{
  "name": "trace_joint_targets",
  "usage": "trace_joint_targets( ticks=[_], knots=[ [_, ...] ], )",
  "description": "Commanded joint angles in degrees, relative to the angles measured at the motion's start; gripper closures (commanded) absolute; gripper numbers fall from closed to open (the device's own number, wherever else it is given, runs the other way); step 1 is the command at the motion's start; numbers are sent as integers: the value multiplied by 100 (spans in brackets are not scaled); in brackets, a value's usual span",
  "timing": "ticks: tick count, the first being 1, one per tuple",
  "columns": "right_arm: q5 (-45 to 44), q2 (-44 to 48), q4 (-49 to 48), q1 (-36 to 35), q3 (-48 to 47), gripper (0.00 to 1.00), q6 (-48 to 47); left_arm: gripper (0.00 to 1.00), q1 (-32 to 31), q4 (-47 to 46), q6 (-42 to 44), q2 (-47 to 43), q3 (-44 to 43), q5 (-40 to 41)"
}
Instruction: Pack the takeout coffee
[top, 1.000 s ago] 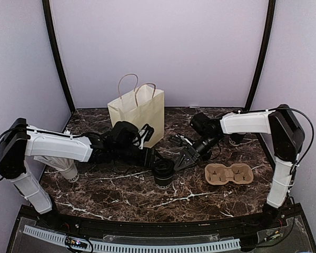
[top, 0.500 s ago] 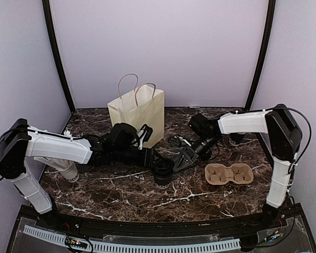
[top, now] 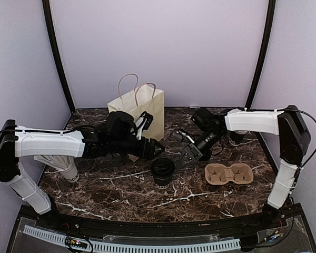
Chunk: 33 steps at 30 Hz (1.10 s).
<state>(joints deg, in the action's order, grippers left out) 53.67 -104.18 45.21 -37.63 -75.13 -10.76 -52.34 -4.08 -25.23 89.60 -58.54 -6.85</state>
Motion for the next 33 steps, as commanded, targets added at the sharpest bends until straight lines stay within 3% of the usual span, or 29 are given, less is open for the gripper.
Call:
trace_joint_targets(
  ticks=[1, 7, 13, 20, 33],
  knots=[
    [-296, 46, 164, -5, -221, 57, -171, 27, 1, 348, -64, -512, -204, 194],
    [-387, -304, 330, 105, -709, 53, -403, 22, -156, 784, -687, -1098, 373, 560],
    [-118, -958, 690, 74, -1434, 47, -605, 17, -481, 1199, -1324, -993, 510, 914],
    [173, -1186, 898, -40, -1532, 52, -776, 17, -576, 582, -2348, -587, 771, 612],
    [545, -574, 935, -285, -628, 55, -1102, 25, -396, 296, -1784, -123, 527, 351]
  ],
)
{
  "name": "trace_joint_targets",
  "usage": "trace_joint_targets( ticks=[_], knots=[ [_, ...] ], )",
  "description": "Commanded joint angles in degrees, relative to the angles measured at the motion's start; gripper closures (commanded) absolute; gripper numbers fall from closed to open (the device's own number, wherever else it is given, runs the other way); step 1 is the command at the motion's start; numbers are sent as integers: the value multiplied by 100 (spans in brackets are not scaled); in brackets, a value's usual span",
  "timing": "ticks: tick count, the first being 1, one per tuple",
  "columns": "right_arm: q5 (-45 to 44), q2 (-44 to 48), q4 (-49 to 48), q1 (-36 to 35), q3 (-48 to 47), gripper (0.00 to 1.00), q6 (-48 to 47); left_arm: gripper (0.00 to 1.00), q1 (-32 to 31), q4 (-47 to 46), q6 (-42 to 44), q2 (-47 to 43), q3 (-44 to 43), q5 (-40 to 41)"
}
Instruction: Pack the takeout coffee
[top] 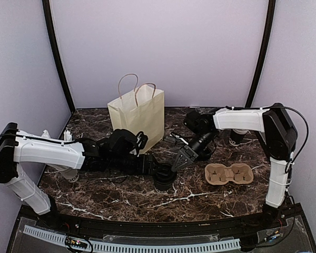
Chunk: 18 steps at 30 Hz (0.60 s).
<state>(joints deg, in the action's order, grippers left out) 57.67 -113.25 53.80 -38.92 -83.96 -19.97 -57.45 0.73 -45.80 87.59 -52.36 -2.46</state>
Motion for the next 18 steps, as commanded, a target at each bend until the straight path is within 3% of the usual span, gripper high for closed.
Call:
trace_joint_targets(
  ticks=[1, 18],
  knots=[
    [144, 389, -2, -152, 321, 55, -113, 25, 147, -208, 355, 110, -95, -106],
    [-245, 507, -799, -85, 786, 58, 939, 31, 217, -314, 283, 346, 82, -460]
  ],
)
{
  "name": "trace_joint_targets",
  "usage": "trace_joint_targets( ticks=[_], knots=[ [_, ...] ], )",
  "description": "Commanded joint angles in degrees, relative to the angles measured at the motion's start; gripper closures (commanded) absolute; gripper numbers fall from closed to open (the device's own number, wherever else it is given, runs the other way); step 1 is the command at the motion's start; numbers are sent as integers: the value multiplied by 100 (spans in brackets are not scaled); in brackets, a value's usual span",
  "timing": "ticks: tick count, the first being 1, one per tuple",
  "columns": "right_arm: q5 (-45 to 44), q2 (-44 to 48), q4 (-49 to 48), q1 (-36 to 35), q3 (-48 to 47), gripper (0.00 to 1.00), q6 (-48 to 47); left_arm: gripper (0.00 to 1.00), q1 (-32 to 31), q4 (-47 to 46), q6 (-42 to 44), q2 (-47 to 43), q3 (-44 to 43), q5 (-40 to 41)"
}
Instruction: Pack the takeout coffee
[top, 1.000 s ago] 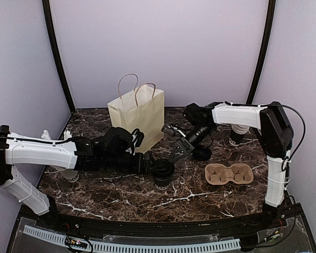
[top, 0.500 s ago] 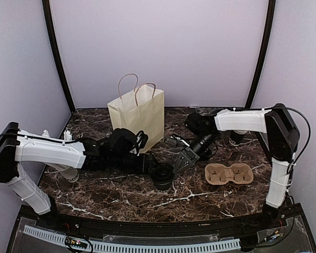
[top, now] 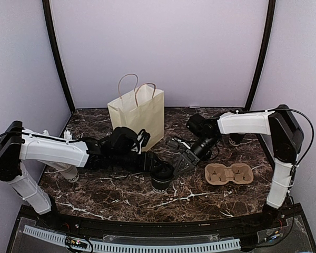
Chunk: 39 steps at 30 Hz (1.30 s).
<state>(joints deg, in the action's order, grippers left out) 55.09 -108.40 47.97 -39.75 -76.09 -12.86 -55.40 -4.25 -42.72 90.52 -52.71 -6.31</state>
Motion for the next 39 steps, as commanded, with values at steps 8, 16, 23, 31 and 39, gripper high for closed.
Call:
trace_joint_targets(
  ticks=[8, 16, 23, 31, 39],
  knots=[
    [261, -102, -142, -77, -126, 50, 183, 35, 11, 76, -446, -374, 673, 127],
    [274, -154, -111, -402, -261, 46, 236, 39, -8, -220, -797, -560, 1118, 279],
    [6, -146, -250, -573, -377, 44, 478, 40, -36, -356, -1013, -520, 1288, 329],
    [56, -416, -338, -578, -477, 50, 606, 43, -110, -480, -1148, -539, 1379, 370],
    [-162, -502, -402, -578, -617, 45, 728, 45, -374, -481, -1418, -785, 1454, 750]
  ],
)
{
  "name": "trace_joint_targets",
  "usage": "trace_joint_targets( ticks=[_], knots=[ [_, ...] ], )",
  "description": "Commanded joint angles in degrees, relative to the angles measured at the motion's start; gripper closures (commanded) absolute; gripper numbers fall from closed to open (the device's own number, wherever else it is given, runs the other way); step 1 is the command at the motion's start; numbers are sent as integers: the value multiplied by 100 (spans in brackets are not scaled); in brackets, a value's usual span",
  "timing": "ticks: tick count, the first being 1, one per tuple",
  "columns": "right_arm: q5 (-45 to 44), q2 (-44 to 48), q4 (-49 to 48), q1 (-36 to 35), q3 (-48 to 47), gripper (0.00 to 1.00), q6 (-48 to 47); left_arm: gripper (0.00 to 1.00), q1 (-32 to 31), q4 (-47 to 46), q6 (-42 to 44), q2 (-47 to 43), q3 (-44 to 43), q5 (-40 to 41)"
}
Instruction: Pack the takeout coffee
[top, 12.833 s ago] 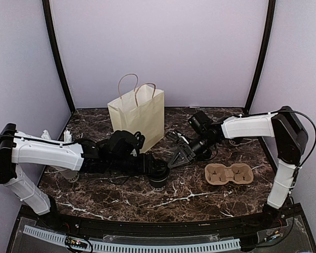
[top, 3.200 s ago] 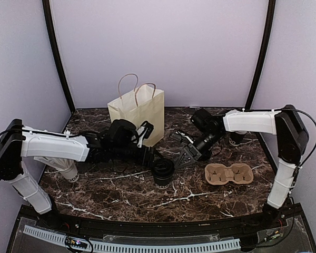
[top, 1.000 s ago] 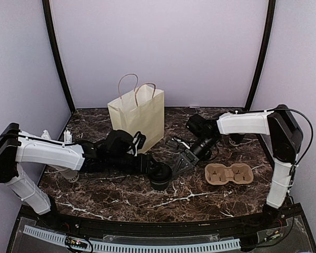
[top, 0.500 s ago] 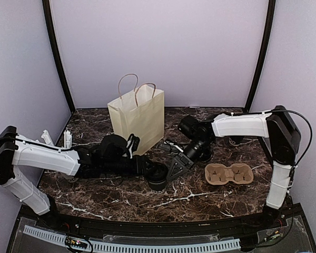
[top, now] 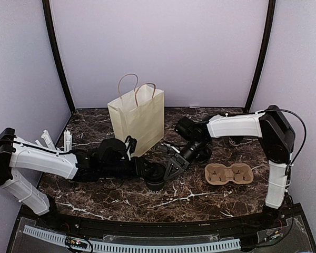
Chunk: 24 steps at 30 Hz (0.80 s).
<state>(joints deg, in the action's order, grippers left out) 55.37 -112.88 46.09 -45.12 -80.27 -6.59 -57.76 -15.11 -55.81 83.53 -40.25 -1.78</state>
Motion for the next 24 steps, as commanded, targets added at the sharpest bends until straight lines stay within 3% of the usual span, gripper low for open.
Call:
trace_joint_targets(
  ticks=[1, 5, 15, 19, 24],
  knots=[
    [-271, -65, -240, -40, -200, 45, 139, 45, -163, 606, -130, -81, 214, 308],
    [-662, -192, -315, -40, -208, 45, 338, 45, -183, 587, -218, 2, 302, 297],
    [-2586, -829, -266, -41, -67, 46, 581, 50, -259, 395, -641, -52, 845, 451],
    [-1876, -738, -184, -41, -189, 46, 284, 50, -254, 344, -602, -66, 932, 493],
    [-899, -101, 262, -40, -556, 47, -534, 48, -254, 127, 218, -269, 655, 565]
  ],
)
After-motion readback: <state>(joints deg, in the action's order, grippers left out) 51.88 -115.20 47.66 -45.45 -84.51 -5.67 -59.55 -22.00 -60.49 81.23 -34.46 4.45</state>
